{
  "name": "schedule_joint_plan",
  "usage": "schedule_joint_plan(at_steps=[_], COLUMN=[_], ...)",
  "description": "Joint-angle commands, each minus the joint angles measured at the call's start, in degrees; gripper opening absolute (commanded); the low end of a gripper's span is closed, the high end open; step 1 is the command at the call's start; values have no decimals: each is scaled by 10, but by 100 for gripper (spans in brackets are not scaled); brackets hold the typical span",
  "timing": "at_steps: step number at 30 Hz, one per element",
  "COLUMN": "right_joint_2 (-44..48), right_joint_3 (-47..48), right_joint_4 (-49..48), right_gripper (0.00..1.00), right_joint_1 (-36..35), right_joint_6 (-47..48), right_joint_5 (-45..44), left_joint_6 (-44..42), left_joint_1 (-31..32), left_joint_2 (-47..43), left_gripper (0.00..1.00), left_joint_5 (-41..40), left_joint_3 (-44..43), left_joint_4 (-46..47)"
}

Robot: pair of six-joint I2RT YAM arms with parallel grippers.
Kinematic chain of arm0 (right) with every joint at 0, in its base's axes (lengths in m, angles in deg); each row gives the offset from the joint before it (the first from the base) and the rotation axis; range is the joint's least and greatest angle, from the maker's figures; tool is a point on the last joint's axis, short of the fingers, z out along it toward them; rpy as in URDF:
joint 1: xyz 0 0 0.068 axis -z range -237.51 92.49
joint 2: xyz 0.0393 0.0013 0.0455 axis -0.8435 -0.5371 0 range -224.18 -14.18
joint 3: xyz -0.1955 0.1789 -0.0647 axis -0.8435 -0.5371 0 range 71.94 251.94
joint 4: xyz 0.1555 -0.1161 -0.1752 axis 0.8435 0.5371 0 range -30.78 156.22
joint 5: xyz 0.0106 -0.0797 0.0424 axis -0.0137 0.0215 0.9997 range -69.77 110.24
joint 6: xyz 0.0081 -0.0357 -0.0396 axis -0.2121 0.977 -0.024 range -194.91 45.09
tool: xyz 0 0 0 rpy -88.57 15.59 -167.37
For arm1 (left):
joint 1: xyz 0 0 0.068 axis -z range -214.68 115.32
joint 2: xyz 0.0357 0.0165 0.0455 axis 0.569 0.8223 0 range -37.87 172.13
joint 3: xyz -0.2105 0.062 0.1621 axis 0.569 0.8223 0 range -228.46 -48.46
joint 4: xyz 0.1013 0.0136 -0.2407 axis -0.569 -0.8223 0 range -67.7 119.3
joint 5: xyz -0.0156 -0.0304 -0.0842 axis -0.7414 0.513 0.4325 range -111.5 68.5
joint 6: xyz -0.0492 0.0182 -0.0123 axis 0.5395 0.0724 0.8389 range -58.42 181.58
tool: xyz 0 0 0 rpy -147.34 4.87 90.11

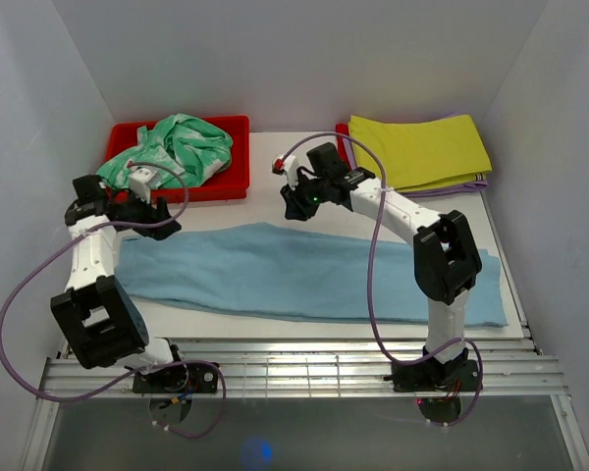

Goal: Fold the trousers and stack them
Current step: Fold the trousers

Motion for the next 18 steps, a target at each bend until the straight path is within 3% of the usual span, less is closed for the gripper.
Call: schedule_joint_plan(at_steps=[1,10,18], right_joint_2=[-29,-1,74], right_joint_3=[-18,-116,-256], right_joint_4=[42,80,52], right_gripper=[29,25,23], right_joint_1=[-12,-11,-13], right_joint_6=[-13,15,59], right_joint_5=[7,-94,-153], left_joint_6=[-6,122,249], left_joint_1=[89,341,375], left_joint_2=[17,175,341], left_gripper=[74,69,70], left_joint_5=[12,-100,-135], left_joint_3=[4,-87,-216], left_joint_4=[10,102,136])
